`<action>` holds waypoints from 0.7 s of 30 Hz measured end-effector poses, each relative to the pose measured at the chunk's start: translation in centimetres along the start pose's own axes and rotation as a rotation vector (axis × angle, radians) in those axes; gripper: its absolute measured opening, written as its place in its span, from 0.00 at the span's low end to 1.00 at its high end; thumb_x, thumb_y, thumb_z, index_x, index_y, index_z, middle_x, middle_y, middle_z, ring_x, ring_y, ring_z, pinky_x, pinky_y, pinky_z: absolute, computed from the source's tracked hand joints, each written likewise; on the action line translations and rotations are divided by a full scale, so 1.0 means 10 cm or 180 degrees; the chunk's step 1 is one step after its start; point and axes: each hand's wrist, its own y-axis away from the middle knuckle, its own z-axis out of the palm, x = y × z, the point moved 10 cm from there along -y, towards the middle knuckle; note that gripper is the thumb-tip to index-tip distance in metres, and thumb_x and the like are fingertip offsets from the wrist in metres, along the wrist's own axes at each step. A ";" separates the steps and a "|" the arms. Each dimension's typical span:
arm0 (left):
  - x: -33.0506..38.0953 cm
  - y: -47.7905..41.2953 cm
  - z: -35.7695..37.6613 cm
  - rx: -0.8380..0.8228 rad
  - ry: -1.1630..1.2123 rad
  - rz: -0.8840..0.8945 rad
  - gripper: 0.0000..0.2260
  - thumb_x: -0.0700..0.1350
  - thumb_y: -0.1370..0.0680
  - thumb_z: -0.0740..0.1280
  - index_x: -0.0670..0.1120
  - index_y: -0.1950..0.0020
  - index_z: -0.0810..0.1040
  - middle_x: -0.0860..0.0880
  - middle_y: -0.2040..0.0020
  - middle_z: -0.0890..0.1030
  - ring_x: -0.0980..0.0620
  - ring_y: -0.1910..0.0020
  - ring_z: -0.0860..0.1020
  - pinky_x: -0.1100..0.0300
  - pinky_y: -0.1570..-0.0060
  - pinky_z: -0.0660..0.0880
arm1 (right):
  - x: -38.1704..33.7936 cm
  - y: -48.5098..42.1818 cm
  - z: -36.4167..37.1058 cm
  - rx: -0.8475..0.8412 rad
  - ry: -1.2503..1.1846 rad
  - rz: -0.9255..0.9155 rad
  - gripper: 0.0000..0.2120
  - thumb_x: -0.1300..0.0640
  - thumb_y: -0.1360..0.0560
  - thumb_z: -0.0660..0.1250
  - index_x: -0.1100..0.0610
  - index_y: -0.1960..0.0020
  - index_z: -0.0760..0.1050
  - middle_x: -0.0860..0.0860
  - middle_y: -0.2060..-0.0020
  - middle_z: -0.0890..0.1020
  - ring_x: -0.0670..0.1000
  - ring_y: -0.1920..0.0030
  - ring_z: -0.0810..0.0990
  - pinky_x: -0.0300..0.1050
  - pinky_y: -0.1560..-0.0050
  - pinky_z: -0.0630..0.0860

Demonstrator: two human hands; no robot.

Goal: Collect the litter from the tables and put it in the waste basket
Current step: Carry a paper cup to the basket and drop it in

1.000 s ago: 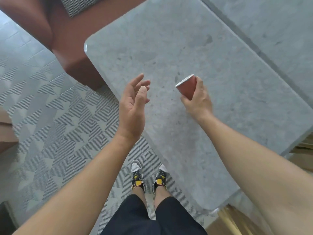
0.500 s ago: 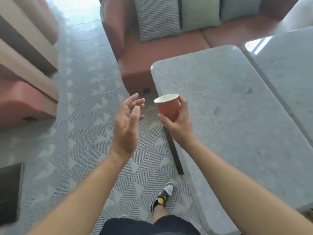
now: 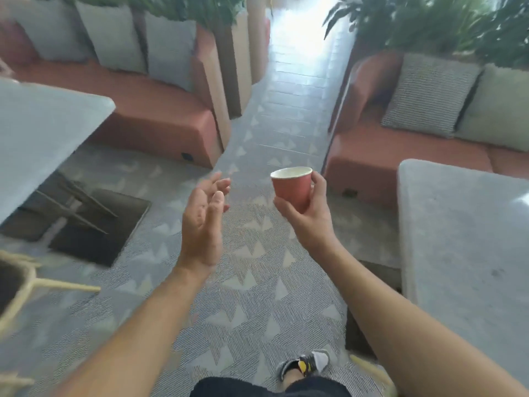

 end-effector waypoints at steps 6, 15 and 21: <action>0.23 0.36 -1.81 0.0746 -0.0197 0.0161 0.18 0.60 0.18 0.60 0.58 0.30 0.75 0.55 0.36 0.83 0.52 0.33 0.80 0.44 0.36 0.79 | -0.46 0.46 1.53 -0.0540 -0.0283 -0.0112 0.35 0.51 0.29 0.76 0.42 0.29 0.62 0.54 0.41 0.80 0.55 0.45 0.83 0.59 0.44 0.84; 0.55 1.25 -3.92 0.1815 -0.0402 0.0188 0.18 0.62 0.18 0.60 0.60 0.29 0.75 0.59 0.36 0.83 0.54 0.32 0.80 0.51 0.36 0.80 | -0.96 1.36 3.66 -0.1635 -0.0508 -0.0265 0.37 0.50 0.31 0.76 0.48 0.27 0.63 0.53 0.41 0.79 0.49 0.47 0.81 0.61 0.42 0.82; 0.66 1.91 -4.98 0.2547 -0.0499 0.0181 0.21 0.61 0.18 0.61 0.56 0.28 0.75 0.56 0.35 0.84 0.54 0.32 0.81 0.51 0.37 0.81 | -1.19 1.85 4.79 -0.2320 -0.0461 -0.0350 0.36 0.51 0.30 0.76 0.44 0.27 0.62 0.52 0.42 0.79 0.49 0.47 0.82 0.56 0.45 0.84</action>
